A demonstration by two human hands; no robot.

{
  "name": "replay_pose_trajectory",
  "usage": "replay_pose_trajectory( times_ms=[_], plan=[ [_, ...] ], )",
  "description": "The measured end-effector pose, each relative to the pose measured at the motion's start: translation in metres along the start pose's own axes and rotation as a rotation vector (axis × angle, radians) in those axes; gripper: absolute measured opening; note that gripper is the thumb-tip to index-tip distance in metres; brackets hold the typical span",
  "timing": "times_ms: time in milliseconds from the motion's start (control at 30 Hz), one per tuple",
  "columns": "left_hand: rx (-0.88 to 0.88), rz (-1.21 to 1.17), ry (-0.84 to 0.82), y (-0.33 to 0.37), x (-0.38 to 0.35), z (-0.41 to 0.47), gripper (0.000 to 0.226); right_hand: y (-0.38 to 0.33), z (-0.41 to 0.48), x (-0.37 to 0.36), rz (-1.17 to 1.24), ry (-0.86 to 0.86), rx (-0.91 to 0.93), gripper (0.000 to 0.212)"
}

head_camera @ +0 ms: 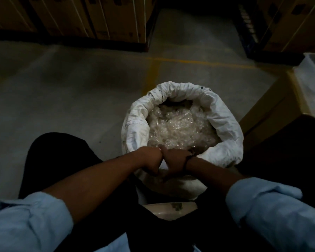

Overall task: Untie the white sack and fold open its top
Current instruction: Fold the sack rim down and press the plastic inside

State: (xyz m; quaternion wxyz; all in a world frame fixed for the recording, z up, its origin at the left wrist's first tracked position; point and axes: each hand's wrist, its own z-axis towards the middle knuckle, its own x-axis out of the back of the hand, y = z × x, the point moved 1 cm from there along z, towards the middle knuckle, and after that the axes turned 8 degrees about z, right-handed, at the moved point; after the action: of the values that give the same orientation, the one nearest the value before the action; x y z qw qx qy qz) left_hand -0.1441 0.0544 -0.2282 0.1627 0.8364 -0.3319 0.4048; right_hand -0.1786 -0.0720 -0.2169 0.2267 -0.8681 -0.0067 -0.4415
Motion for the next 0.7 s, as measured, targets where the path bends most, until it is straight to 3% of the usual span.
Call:
replay_pose_trajectory(
  times_ms=[100, 200, 233, 300, 433, 533, 567, 633, 700],
  plan=[
    [-0.020, 0.019, 0.035, -0.006, -0.007, 0.001, 0.037, 0.003, 0.009, -0.010, 0.018, 0.013, -0.068, 0.115],
    [0.221, 0.147, 0.271, -0.035, -0.011, 0.000, 0.038, 0.010, 0.007, -0.021, -0.036, -0.028, -0.062, 0.082],
    [0.179, 0.114, 0.313, -0.053, -0.013, 0.003, 0.043, 0.016, 0.006, -0.023, -0.035, -0.026, -0.061, 0.079],
    [-0.031, 0.007, 0.232, -0.092, -0.007, -0.001, 0.054, 0.021, 0.005, -0.025, -0.030, -0.024, -0.081, 0.078],
    [-0.055, -0.018, 0.229, -0.088, 0.009, -0.003, 0.047, 0.030, 0.005, -0.027, -0.011, -0.053, -0.096, 0.071],
    [-0.128, -0.109, -0.052, -0.071, 0.022, 0.003, 0.060, 0.027, 0.000, -0.023, 0.038, -0.115, -0.038, 0.073],
    [-0.131, -0.218, -0.062, -0.077, 0.031, 0.002, 0.063, 0.023, -0.004, -0.017, 0.083, -0.125, 0.011, 0.070],
    [-0.104, -0.391, 0.171, -0.088, 0.048, -0.001, 0.060, 0.018, -0.006, -0.005, 0.188, -0.068, 0.043, 0.065],
    [0.114, -0.438, 0.510, -0.103, 0.054, 0.003, 0.065, 0.010, -0.001, 0.003, 0.248, 0.071, 0.034, 0.087]
  ],
)
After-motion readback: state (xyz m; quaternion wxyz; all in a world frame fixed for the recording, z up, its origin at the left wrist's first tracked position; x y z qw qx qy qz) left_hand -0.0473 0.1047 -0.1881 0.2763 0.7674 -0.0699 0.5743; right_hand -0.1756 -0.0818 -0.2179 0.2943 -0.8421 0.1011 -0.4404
